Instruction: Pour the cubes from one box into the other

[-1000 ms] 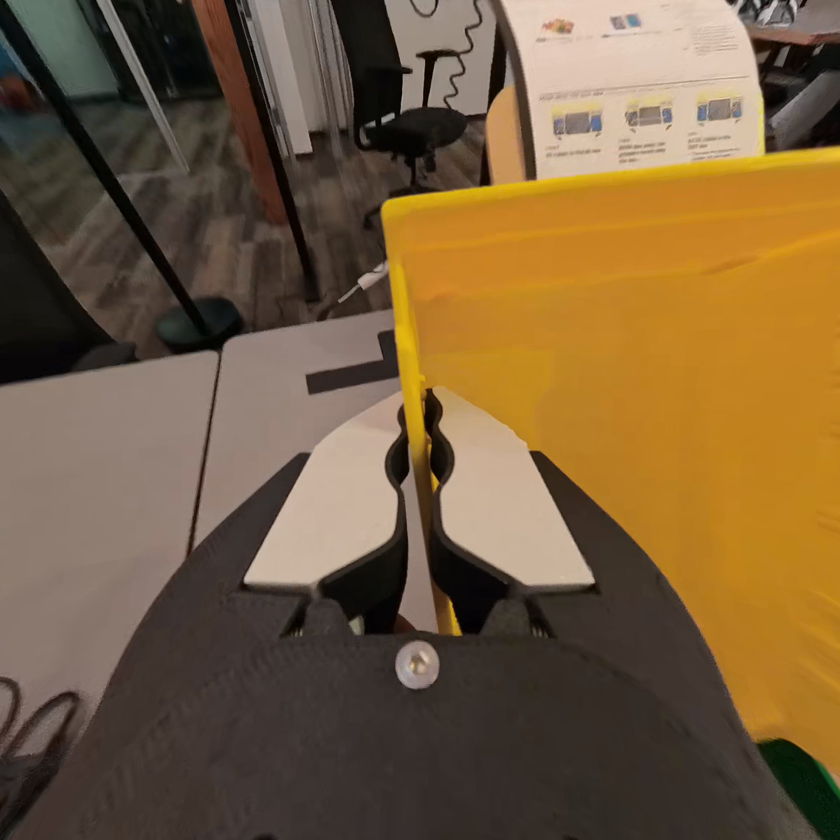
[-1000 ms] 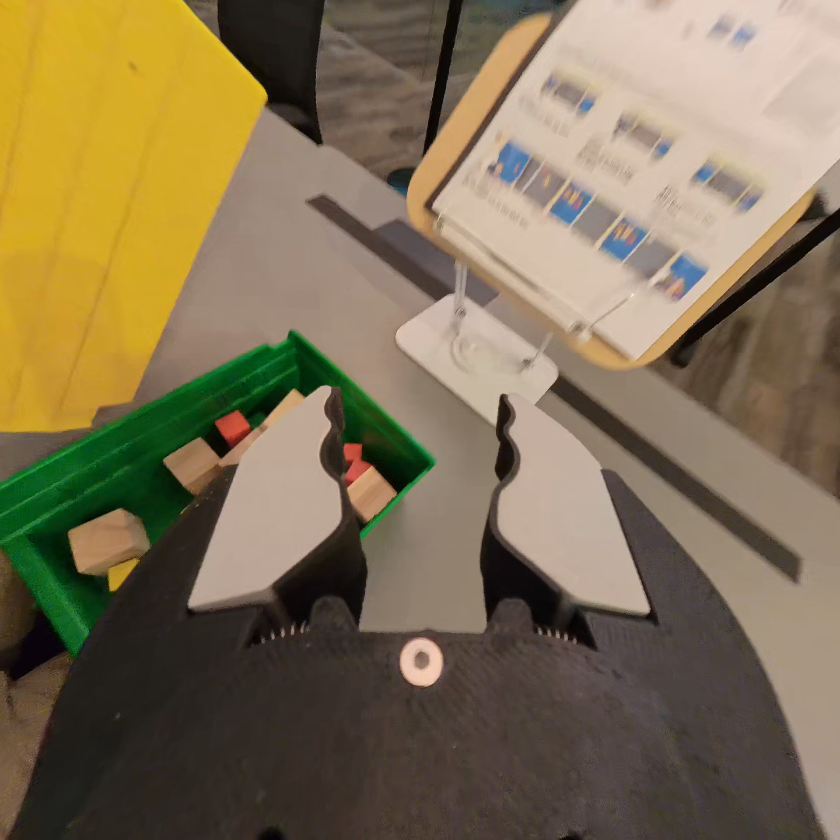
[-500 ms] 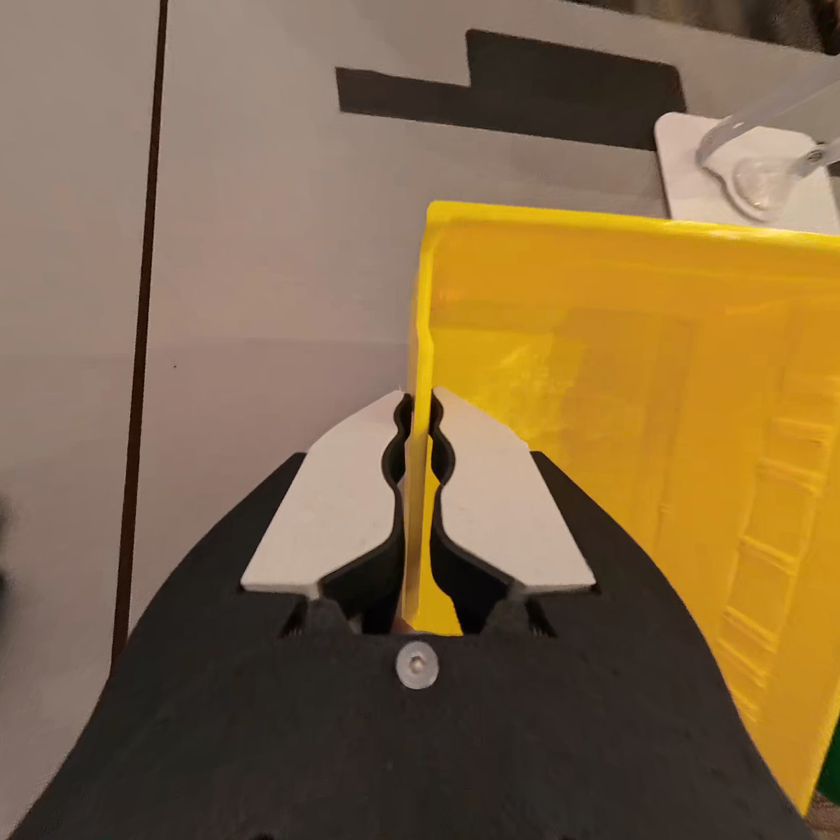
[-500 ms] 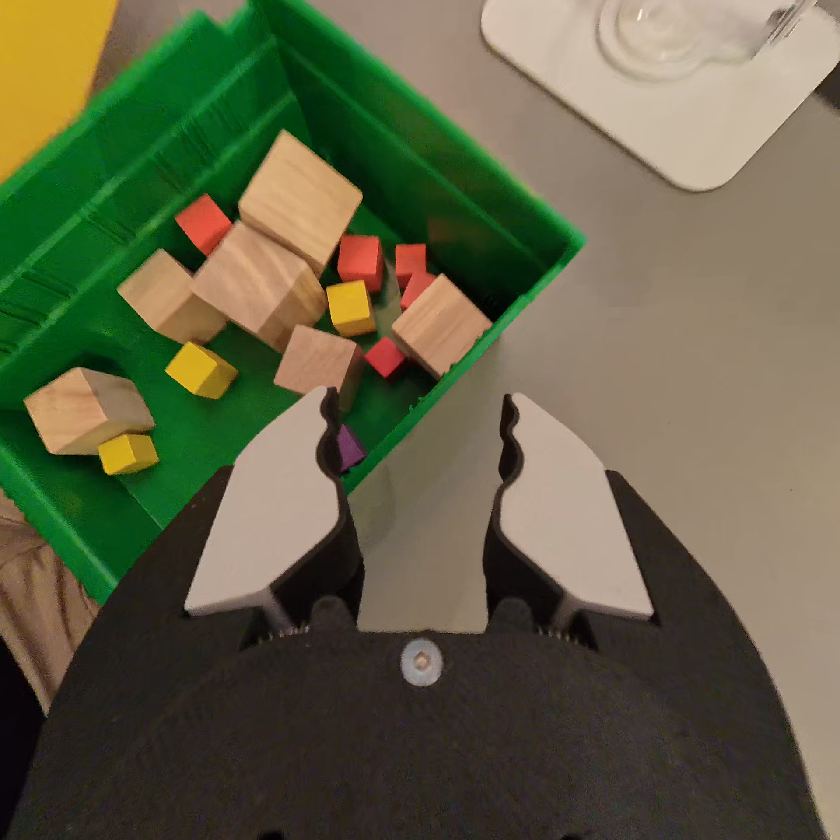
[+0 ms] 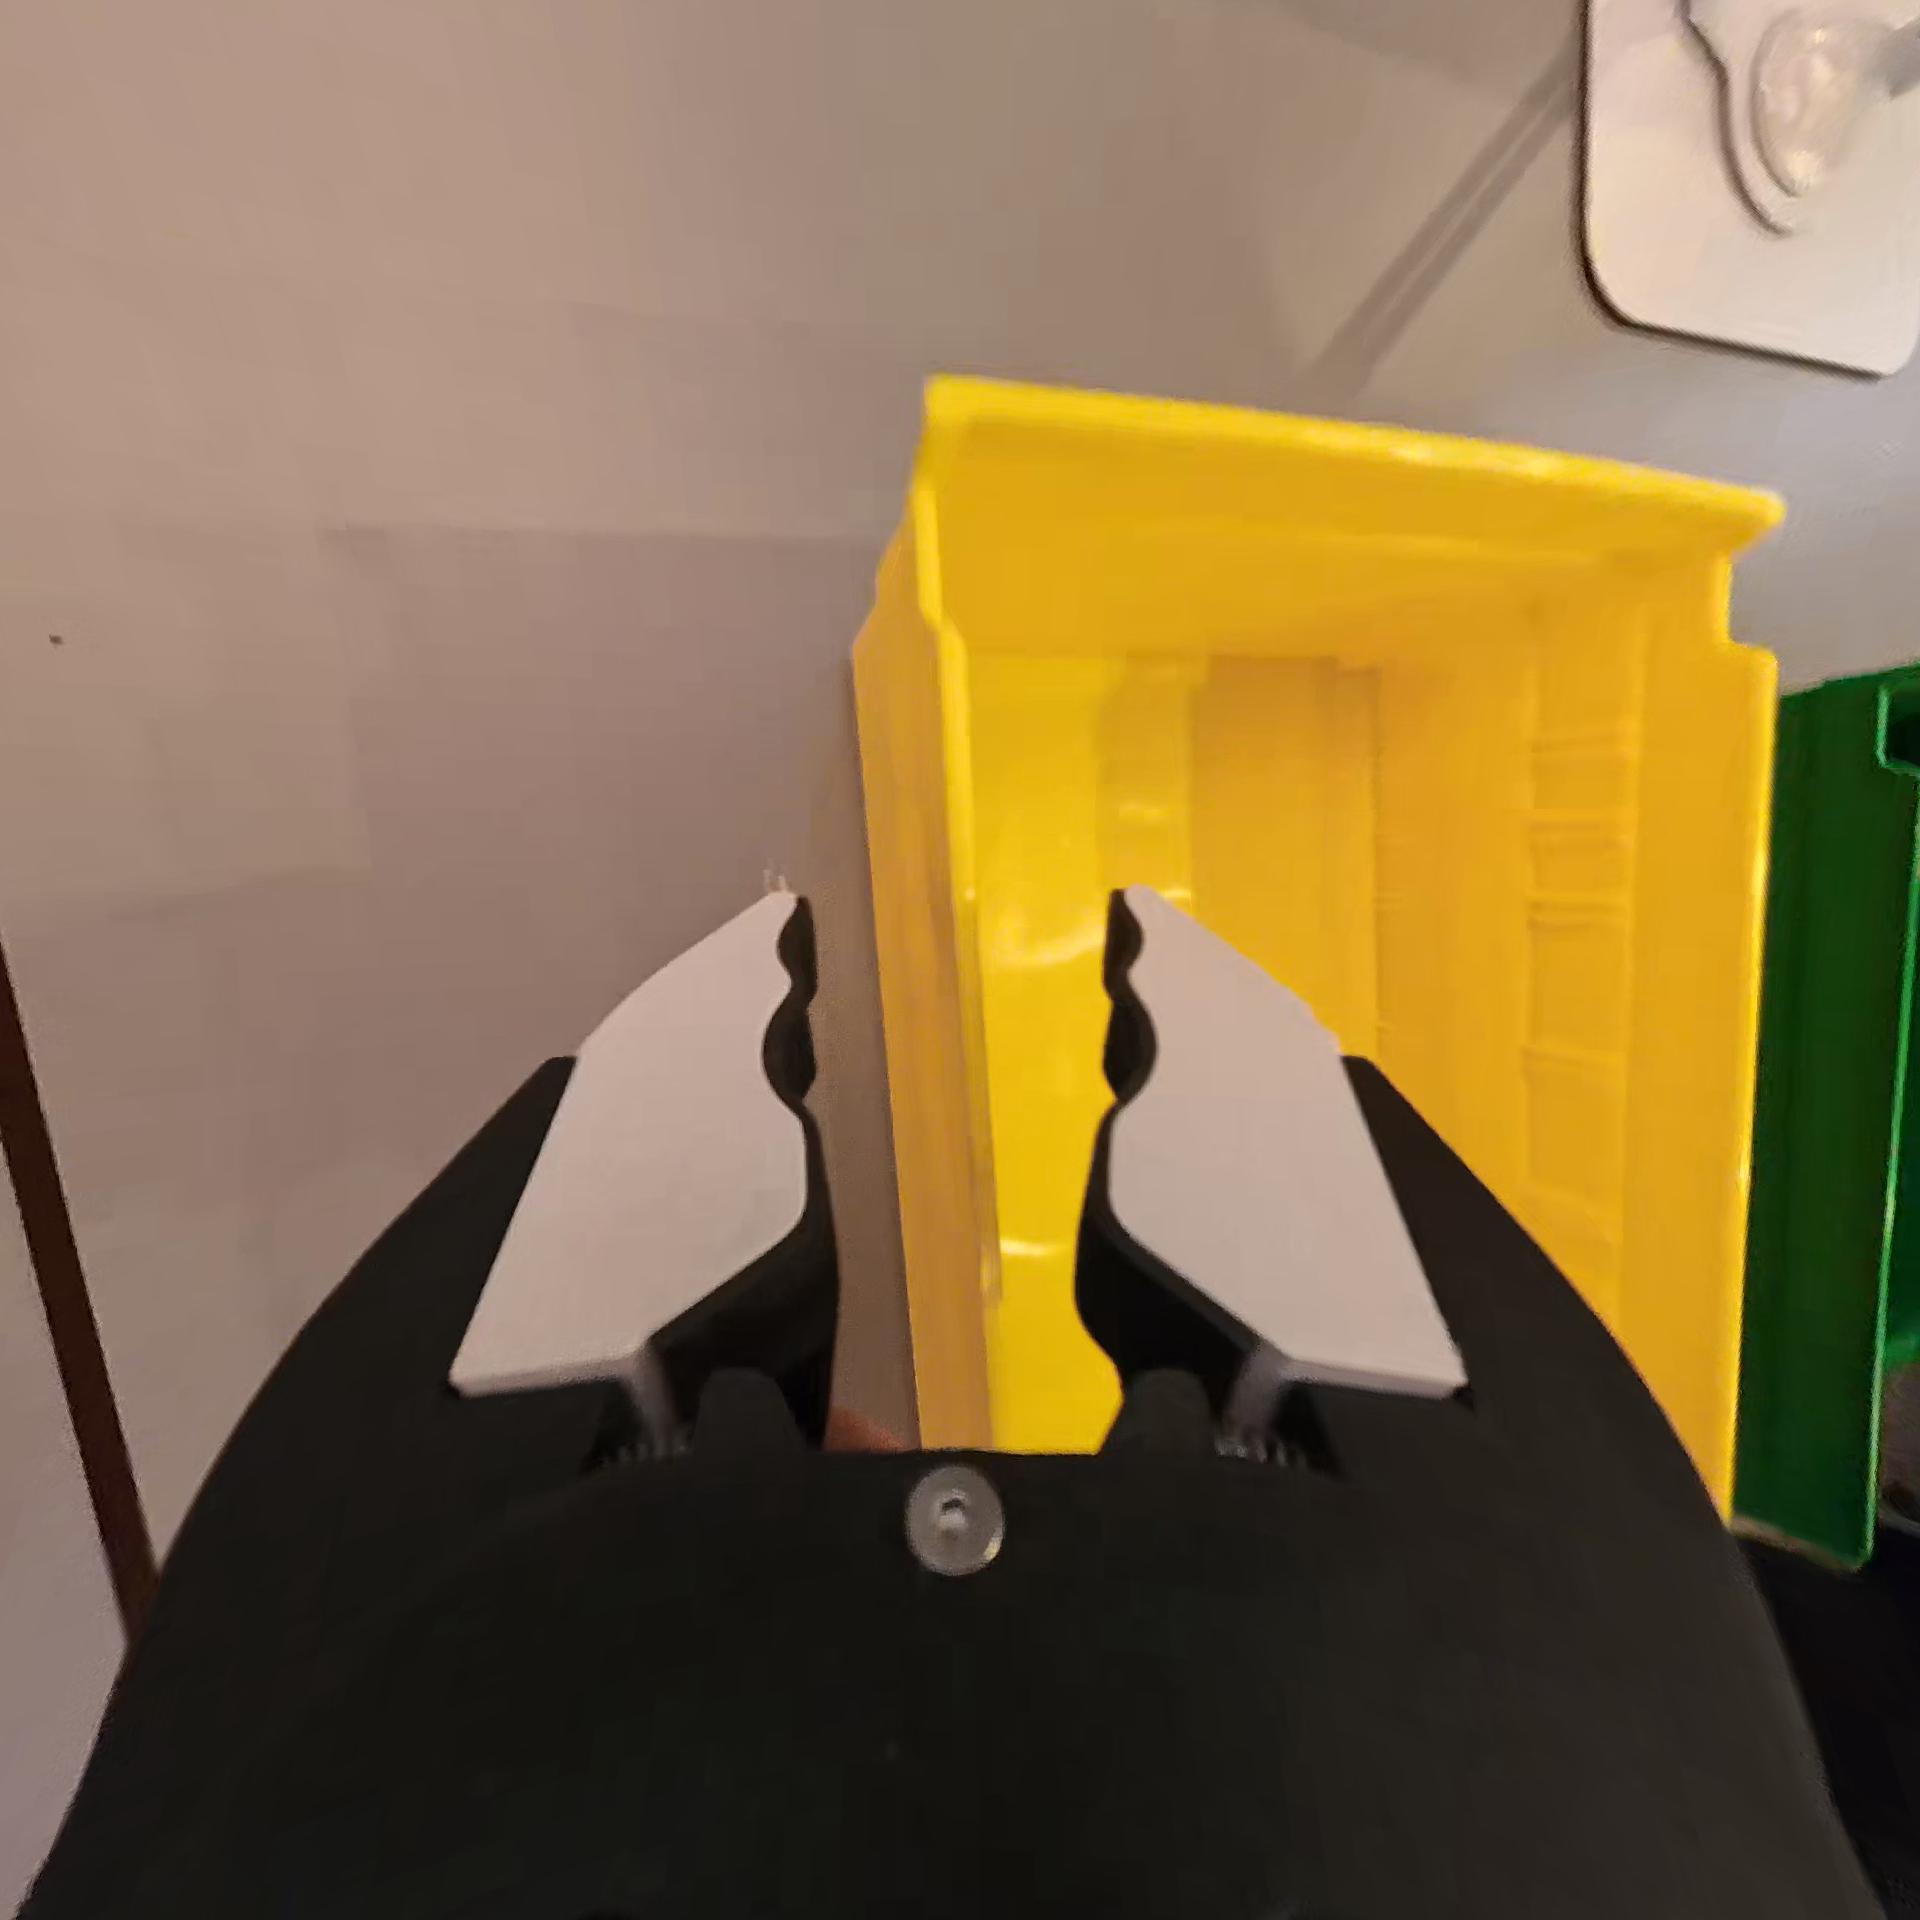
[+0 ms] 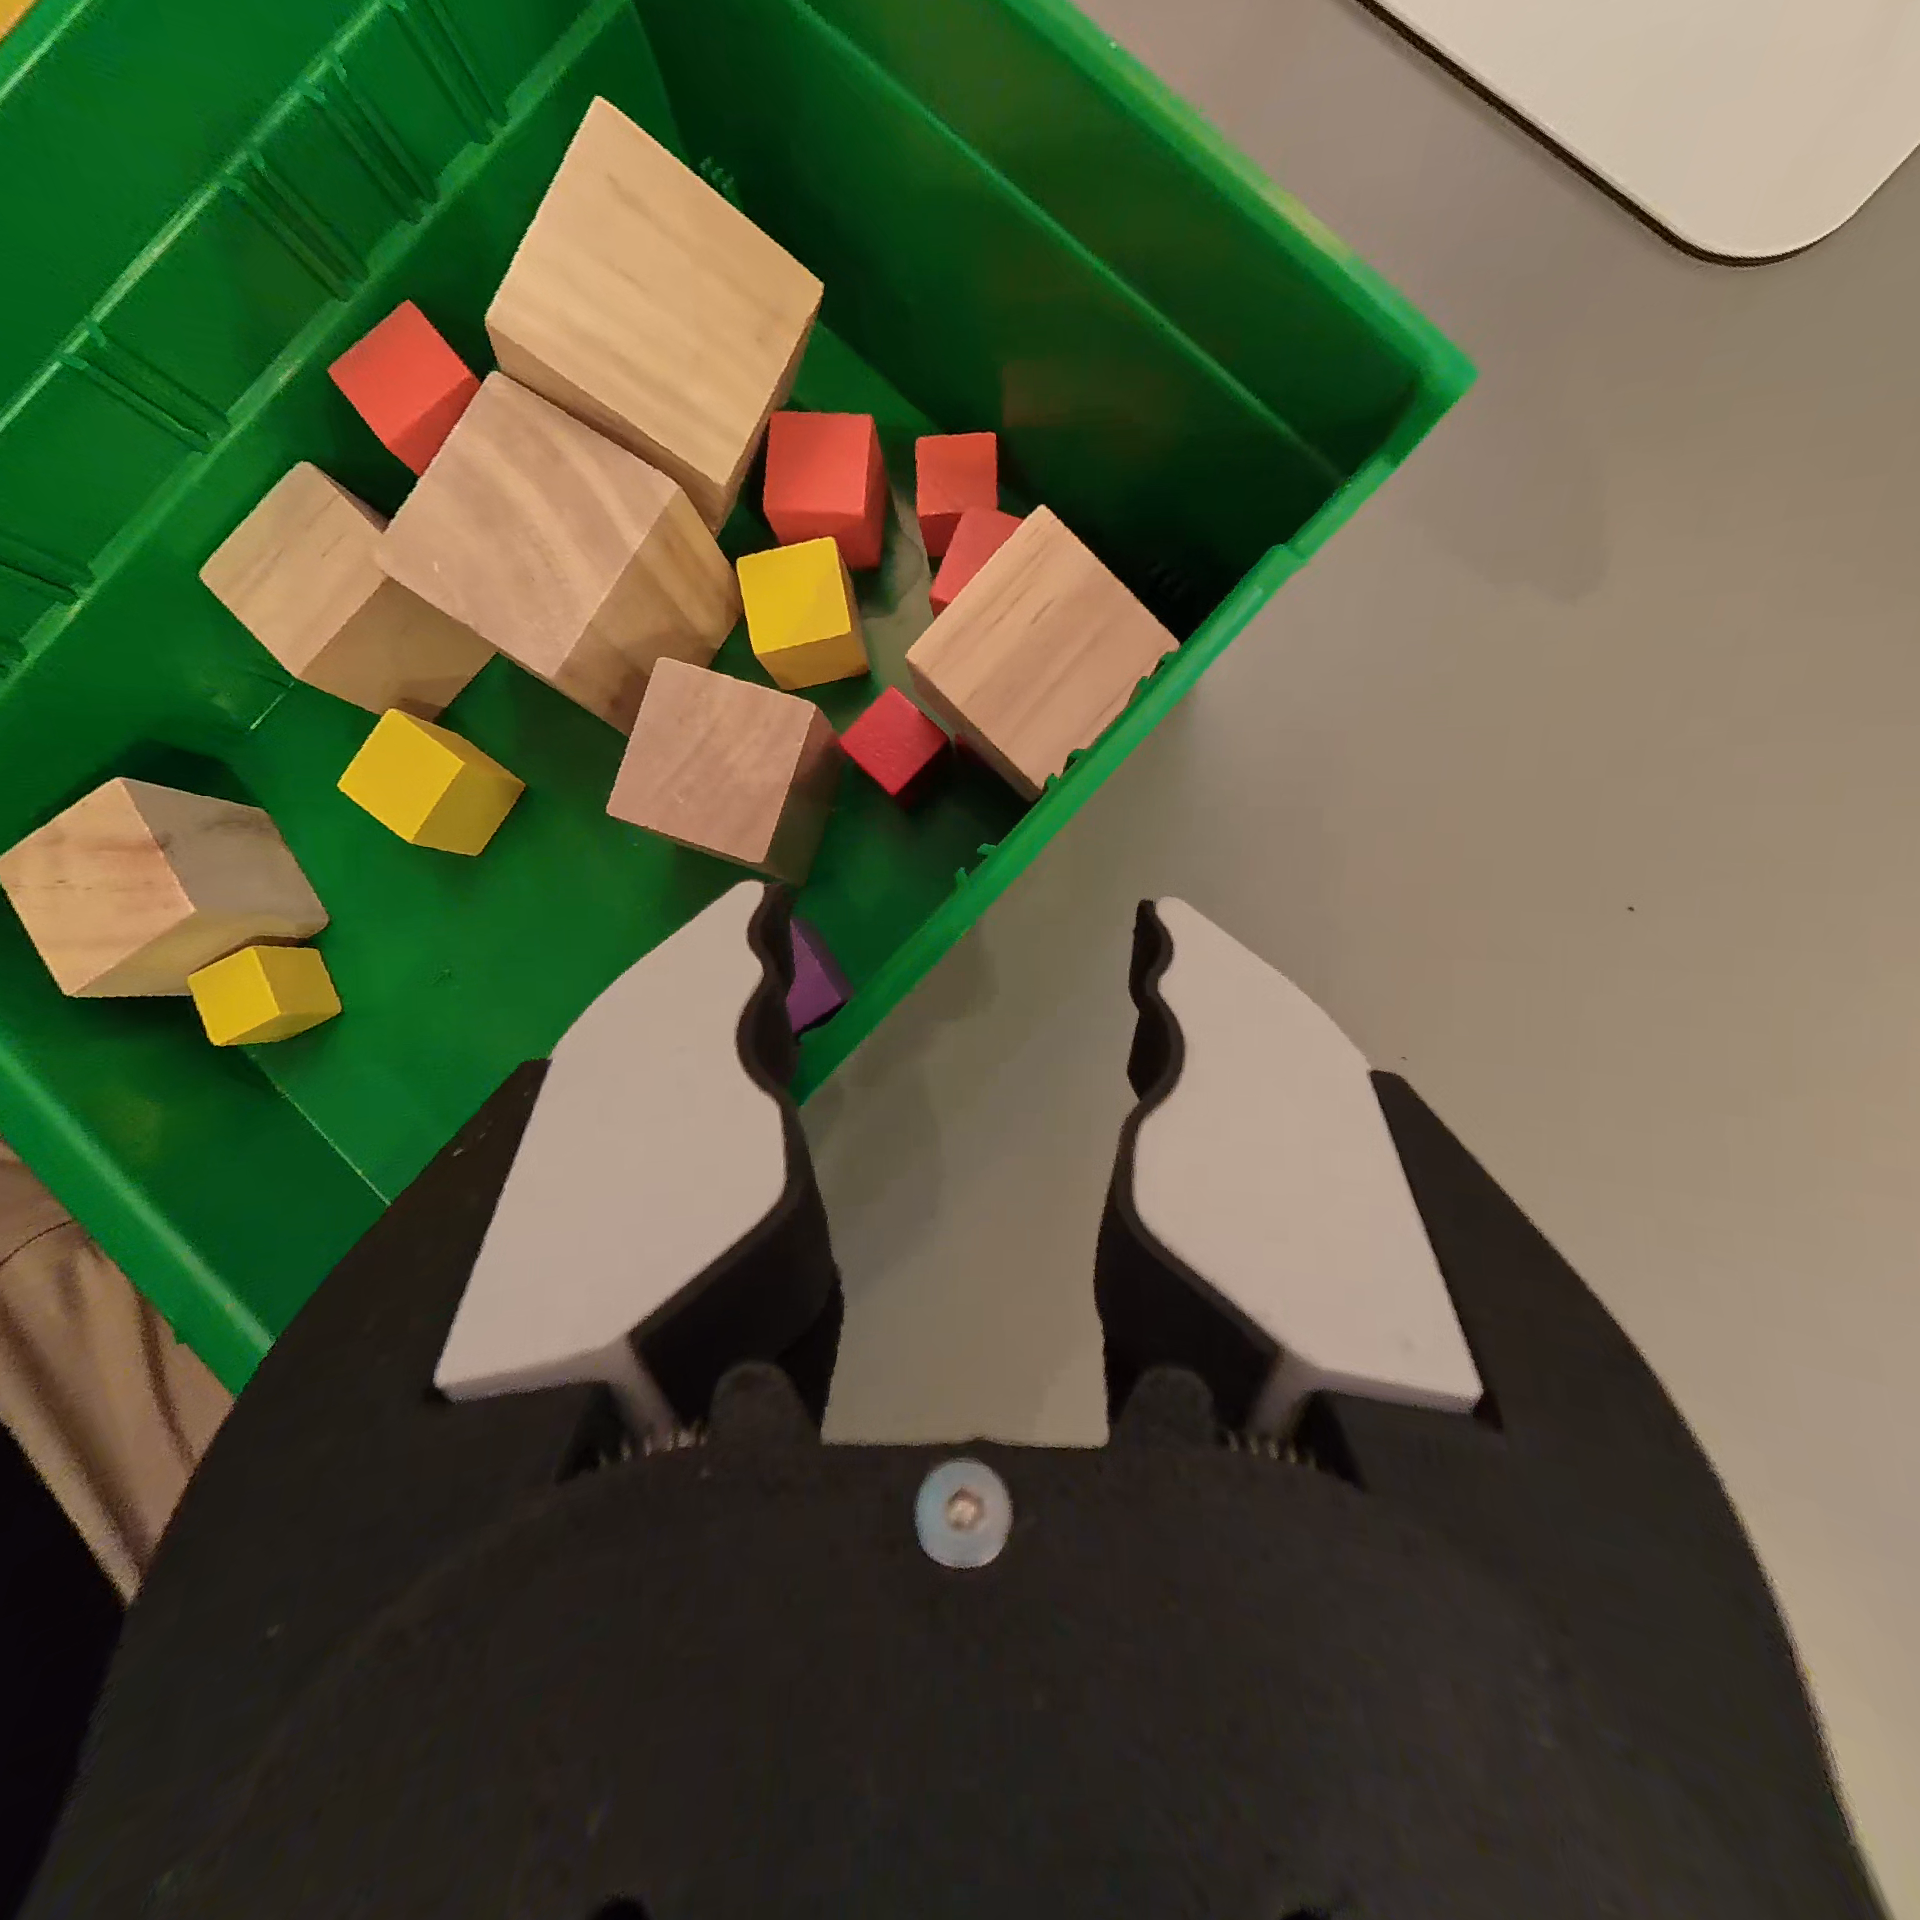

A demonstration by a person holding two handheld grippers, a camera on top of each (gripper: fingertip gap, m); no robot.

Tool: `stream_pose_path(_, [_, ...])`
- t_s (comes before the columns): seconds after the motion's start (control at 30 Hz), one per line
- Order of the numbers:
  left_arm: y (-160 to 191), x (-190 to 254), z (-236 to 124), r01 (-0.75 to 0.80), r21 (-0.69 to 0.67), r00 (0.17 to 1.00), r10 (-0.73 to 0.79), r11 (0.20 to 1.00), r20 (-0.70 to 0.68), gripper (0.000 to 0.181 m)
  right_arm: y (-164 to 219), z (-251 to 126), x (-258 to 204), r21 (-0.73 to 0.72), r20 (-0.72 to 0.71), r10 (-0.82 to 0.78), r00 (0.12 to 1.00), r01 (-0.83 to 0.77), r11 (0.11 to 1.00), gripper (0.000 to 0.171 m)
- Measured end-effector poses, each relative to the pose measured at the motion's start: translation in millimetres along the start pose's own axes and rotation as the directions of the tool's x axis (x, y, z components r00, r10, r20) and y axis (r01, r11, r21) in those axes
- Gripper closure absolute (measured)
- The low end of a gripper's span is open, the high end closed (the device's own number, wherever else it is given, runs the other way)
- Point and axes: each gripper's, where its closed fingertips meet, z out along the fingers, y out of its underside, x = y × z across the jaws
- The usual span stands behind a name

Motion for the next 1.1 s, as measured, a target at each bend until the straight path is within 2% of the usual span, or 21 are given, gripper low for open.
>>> stream_pose_path(0.03, [10, 3, -2, -0.022, -0.004, 1.0, 0.021, 1.0, -0.01, 0.124, 0, 0, -2, -0.001, 0.018, 0.004, 1.0, -0.004, 1.0, 0.115])
stream_pose_path(0.1, [41, 1, 1, -0.125, -0.081, 0.991, 0.129, 0.989, 0.039, 0.126, 0, 1, -7, -0.002, 0.056, 0.021, 0.998, -0.021, 1.0, 0.118])
stream_pose_path(0.17, [75, 0, 10, -0.223, -0.181, 0.971, 0.235, 0.958, 0.045, 0.149, 0, 1, -11, 0.0, 0.093, 0.042, 0.995, -0.042, 0.999, 0.121])
stream_pose_path(0.23, [85, -11, 12, -0.26, -0.172, 0.953, 0.281, 0.95, 0.115, 0.173, 0, 2, -17, 0.001, 0.132, 0.065, 0.989, -0.066, 0.998, 0.124])
stream_pose_path(0.27, [89, -11, 10, -0.254, -0.17, 0.953, 0.277, 0.952, 0.122, 0.175, -1, 3, -21, 0.006, 0.158, 0.082, 0.984, -0.084, 0.996, 0.127])
stream_pose_path(0.33, [94, -11, 5, -0.27, -0.165, 0.95, 0.29, 0.949, 0.116, 0.176, -2, 5, -31, 0.019, 0.215, 0.128, 0.968, -0.135, 0.991, 0.132])
stream_pose_path(0.4, [97, -14, -1, -0.289, -0.161, 0.944, 0.309, 0.944, 0.115, 0.176, -4, 8, -40, 0.03, 0.257, 0.176, 0.95, -0.19, 0.981, 0.129])
stream_pose_path(0.5, [91, -23, -20, -0.251, -0.088, 0.957, 0.261, 0.964, 0.128, 0.177, -11, 16, -50, 0.044, 0.277, 0.18, 0.944, -0.199, 0.979, 0.13])
stream_pose_path(0.77, [66, -28, -119, -0.163, 0.209, 0.986, 0.152, 0.964, 0.067, 0.177, -63, 54, -91, 0.104, 0.331, 0.181, 0.926, -0.227, 0.968, 0.132])
stream_pose_path(0.87, [62, -11, -159, -0.2, 0.284, 0.98, 0.192, 0.938, 0.056, 0.176, -90, 74, -117, 0.148, 0.364, 0.144, 0.92, -0.21, 0.967, 0.125])
stream_pose_path(0.97, [59, 20, -191, -0.265, 0.32, 0.963, 0.264, 0.91, 0.046, 0.176, -116, 86, -156, 0.127, 0.548, 0.143, 0.824, -0.251, 0.96, 0.118])
stream_pose_path(1.03, [55, 46, -203, -0.294, 0.344, 0.952, 0.305, 0.892, 0.023, 0.177, -134, 80, -160, 0.113, 0.645, 0.208, 0.735, -0.361, 0.926, 0.117])
stream_pose_path(1.1, [50, 75, -202, -0.318, 0.35, 0.938, 0.345, 0.881, -0.016, 0.176, -145, 63, -147, 0.157, 0.674, 0.212, 0.708, -0.418, 0.895, 0.122])
